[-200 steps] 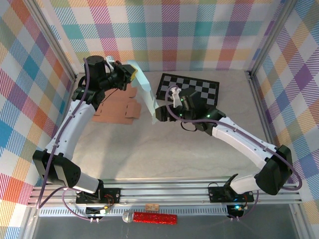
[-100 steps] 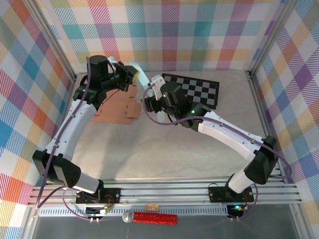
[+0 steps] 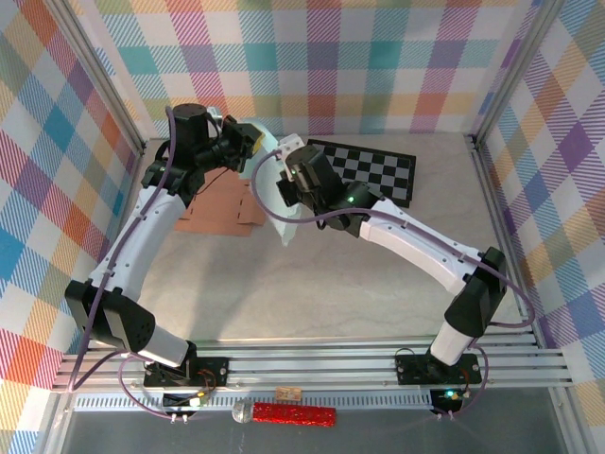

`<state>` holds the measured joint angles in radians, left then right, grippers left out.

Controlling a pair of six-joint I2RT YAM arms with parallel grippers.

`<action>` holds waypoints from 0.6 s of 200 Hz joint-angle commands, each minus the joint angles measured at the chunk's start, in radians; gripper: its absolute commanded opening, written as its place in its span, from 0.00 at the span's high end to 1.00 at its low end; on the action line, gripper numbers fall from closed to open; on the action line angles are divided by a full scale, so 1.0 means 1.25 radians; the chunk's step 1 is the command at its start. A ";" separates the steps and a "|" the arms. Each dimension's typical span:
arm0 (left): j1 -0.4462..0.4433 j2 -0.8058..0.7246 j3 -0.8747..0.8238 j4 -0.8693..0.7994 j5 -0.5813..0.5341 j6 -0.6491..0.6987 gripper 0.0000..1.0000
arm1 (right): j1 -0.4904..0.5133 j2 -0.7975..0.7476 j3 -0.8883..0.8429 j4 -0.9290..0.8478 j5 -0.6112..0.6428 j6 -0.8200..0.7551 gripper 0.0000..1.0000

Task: Fold the paper box

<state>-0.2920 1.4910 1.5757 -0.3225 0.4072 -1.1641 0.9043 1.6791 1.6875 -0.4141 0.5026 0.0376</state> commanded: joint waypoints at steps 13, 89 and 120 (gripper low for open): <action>-0.007 0.009 0.049 -0.019 0.052 -0.014 0.94 | -0.014 0.002 0.061 -0.035 0.046 0.042 1.00; 0.070 -0.005 0.053 -0.106 0.034 0.063 0.25 | -0.201 -0.085 0.090 -0.141 -0.205 0.322 1.00; 0.069 -0.034 -0.209 0.129 0.087 -0.089 0.29 | -0.312 -0.132 0.055 -0.133 -0.373 0.470 1.00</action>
<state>-0.2005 1.4544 1.5085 -0.3416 0.4564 -1.1397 0.5930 1.5906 1.7649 -0.5800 0.2379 0.4232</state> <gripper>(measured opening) 0.720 0.070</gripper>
